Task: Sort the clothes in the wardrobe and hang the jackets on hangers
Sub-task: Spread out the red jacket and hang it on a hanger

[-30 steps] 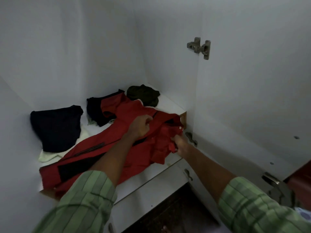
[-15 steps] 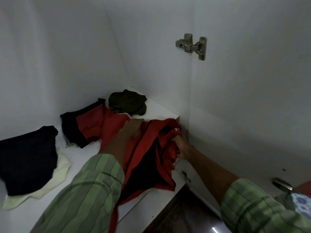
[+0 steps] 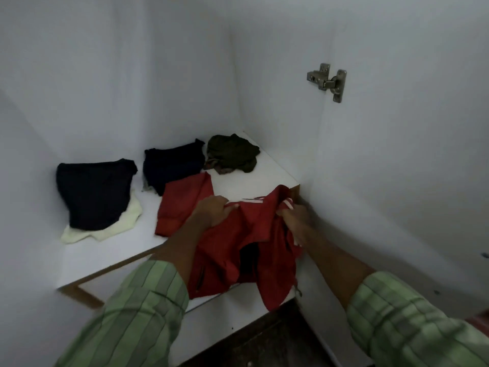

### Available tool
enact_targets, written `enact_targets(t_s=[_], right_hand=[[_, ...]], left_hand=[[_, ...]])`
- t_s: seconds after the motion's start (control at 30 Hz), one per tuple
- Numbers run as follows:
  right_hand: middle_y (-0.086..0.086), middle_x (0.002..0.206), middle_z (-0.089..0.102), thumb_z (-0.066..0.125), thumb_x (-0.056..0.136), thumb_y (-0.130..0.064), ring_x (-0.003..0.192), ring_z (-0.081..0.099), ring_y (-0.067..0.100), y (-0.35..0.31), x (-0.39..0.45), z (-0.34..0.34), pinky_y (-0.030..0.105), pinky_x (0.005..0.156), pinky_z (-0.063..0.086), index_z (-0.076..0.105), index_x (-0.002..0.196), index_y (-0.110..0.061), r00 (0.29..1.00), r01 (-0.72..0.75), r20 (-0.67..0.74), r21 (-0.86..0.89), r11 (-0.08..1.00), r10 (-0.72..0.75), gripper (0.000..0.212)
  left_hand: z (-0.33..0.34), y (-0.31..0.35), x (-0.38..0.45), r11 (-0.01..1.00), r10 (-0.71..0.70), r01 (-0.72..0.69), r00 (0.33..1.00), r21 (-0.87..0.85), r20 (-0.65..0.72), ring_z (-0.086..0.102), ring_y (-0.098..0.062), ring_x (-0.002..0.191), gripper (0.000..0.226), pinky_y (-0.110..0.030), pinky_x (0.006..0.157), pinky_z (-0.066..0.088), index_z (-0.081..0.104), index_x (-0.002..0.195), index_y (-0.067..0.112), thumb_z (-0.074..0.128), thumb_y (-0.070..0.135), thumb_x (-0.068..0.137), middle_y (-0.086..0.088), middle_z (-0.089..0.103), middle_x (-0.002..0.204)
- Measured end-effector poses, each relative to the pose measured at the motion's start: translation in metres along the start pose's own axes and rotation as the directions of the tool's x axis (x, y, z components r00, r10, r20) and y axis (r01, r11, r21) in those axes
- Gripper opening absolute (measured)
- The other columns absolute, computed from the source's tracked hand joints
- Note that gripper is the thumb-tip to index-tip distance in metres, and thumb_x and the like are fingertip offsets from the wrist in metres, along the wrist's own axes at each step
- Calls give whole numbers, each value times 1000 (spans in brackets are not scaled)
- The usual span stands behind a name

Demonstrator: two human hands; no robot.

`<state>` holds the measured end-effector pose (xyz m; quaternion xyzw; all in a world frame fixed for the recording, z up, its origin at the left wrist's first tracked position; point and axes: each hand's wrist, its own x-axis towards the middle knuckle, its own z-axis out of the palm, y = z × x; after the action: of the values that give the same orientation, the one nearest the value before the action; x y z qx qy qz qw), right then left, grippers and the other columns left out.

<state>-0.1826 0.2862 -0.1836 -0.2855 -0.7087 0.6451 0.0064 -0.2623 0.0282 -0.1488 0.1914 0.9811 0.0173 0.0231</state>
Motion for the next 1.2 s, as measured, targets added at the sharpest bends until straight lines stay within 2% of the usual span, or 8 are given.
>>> enact_targets(t_s=[0.1, 0.3, 0.47, 0.63, 0.73, 0.87, 1.0, 1.2], right_hand=[[2, 86, 77, 68, 86, -49, 78, 74, 22, 9, -16, -11, 40, 77, 64, 77, 97, -22, 997, 59, 51, -60, 996, -56, 31], [-8, 95, 77, 75, 88, -32, 85, 73, 12, 15, -59, -37, 38, 83, 62, 76, 112, -25, 930, 353, 160, -134, 926, -332, 25], [-9, 97, 71, 70, 84, -45, 89, 69, 15, 14, -75, -46, 39, 84, 59, 64, 102, -27, 872, 488, 172, -234, 841, -458, 27], [-7, 84, 63, 67, 92, -16, 78, 65, 18, -19, -105, -48, 35, 71, 55, 45, 103, -30, 798, 603, 213, -306, 737, -564, 28], [-1, 69, 58, 56, 90, 2, 61, 59, 19, -35, -110, -44, 35, 54, 48, 40, 117, -27, 696, 718, 295, -328, 614, -655, 43], [-5, 86, 66, 49, 82, 10, 74, 64, 16, -60, -98, -26, 33, 61, 52, 56, 118, -35, 544, 828, 411, -402, 390, -732, 59], [-9, 95, 55, 57, 81, 2, 84, 61, 19, -88, -79, -9, 31, 67, 46, 72, 77, -28, 474, 836, 583, -533, 130, -660, 35], [1, 118, 53, 56, 96, -13, 84, 63, 22, -136, -37, 33, 33, 64, 51, 72, 114, -26, 359, 800, 690, -574, -174, -628, 27]], left_hand=[[8, -3, -50, 980, -146, 146, 989, -134, 14, 64, -38, 106, 63, -43, 91, 50, 70, 97, 6, 30, 53, 107, -20, 70, 110], [25, 15, -143, 873, -438, 405, 896, -272, -70, 65, -42, 107, 53, -45, 91, 49, 68, 108, 2, 34, 42, 108, -24, 70, 112], [16, 18, -202, 782, -538, 434, 832, -446, -134, 62, -39, 113, 32, -43, 97, 46, 65, 116, 2, 41, 22, 107, -21, 68, 120], [-18, 13, -245, 749, -564, 356, 786, -559, -254, 64, -23, 85, 17, -32, 74, 41, 58, 118, 14, 50, 17, 102, -7, 70, 96], [-37, 7, -252, 818, -499, 328, 812, -472, -302, 57, -18, 60, 17, -32, 57, 37, 51, 107, 27, 43, 13, 101, 0, 60, 68], [-53, -13, -240, 911, -390, 359, 910, -201, -143, 58, -19, 85, 34, -36, 75, 47, 63, 85, 37, 43, 10, 87, 4, 57, 97], [-54, -51, -219, 907, -420, 415, 904, -66, -86, 62, -28, 98, 38, -41, 88, 50, 63, 117, 34, 48, 9, 93, -5, 50, 115], [-91, -92, -176, 909, -417, 414, 896, -51, -152, 63, -38, 105, 38, -49, 90, 52, 53, 133, 19, 54, 38, 99, -13, 51, 126]])
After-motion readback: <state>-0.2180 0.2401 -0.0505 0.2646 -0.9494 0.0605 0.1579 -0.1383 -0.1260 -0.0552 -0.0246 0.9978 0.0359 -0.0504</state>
